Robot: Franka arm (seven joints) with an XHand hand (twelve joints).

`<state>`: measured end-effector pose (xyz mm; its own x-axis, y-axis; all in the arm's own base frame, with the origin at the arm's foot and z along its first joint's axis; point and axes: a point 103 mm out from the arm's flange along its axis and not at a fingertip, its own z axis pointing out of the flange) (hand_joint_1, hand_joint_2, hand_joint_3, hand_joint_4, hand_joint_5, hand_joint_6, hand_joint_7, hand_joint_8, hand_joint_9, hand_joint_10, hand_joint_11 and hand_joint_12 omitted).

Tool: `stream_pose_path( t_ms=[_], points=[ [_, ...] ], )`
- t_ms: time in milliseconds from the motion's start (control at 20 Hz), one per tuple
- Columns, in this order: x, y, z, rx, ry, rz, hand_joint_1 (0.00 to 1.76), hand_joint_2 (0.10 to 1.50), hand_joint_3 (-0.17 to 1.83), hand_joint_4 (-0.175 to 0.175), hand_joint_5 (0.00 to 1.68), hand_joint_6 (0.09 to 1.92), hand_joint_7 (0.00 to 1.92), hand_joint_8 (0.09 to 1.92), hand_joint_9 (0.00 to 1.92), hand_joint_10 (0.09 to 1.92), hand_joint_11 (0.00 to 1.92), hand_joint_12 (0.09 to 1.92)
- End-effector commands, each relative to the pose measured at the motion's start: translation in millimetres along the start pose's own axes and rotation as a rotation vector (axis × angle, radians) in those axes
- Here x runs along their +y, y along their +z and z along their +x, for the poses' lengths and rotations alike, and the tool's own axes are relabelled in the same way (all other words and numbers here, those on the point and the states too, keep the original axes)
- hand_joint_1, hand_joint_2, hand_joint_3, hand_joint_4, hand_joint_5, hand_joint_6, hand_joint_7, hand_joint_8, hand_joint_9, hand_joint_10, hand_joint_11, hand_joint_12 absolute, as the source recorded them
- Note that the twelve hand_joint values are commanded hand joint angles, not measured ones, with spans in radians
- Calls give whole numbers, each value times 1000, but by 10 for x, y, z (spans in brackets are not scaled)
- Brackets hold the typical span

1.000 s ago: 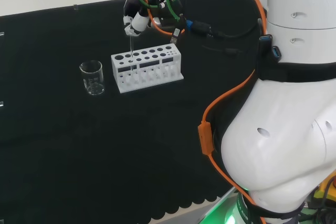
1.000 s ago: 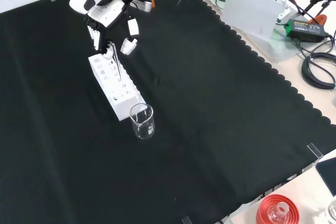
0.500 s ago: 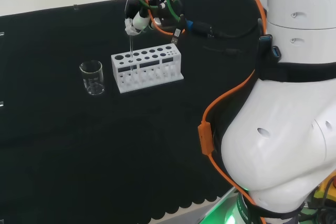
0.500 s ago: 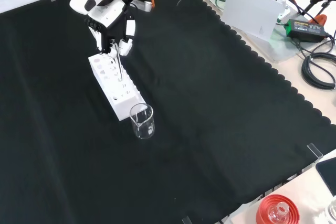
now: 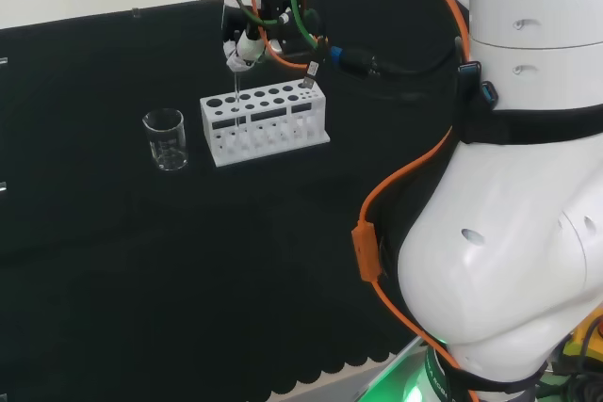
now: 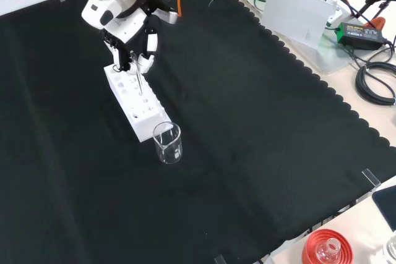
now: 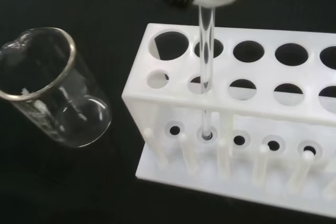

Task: Take the glass rod from the white test tube rack.

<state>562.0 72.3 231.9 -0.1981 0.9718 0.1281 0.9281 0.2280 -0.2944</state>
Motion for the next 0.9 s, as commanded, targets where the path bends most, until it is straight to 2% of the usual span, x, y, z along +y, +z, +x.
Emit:
stream_pose_path(
  t_ms=[50,100,250,500,700,800,850,900],
  points=[
    [29,-37,47,5,-36,-161,1316,617,793,-173,1074,927,1353,745,1638,402,1540,602],
    [30,-36,46,-9,-41,-185,1318,610,806,-175,1076,922,1355,755,1650,413,1552,600],
    [37,-34,46,-9,-38,-156,1319,603,818,-175,1080,912,1357,767,1665,426,1567,598],
    [45,-28,44,-46,-23,-148,1322,585,843,-175,1093,898,1366,769,1675,449,1582,592],
    [43,-26,44,-40,0,-88,1324,572,860,-175,1101,892,1372,768,1677,461,1588,591],
    [52,-30,44,-28,4,-108,1325,561,876,-175,1108,889,1379,763,1676,467,1591,590],
    [-96,-249,67,-45,5,-100,1325,558,880,-175,1110,888,1381,762,1676,470,1591,590],
    [-149,-334,74,-54,13,-105,1326,557,883,-175,1111,888,1382,761,1677,471,1592,589]
  ],
)
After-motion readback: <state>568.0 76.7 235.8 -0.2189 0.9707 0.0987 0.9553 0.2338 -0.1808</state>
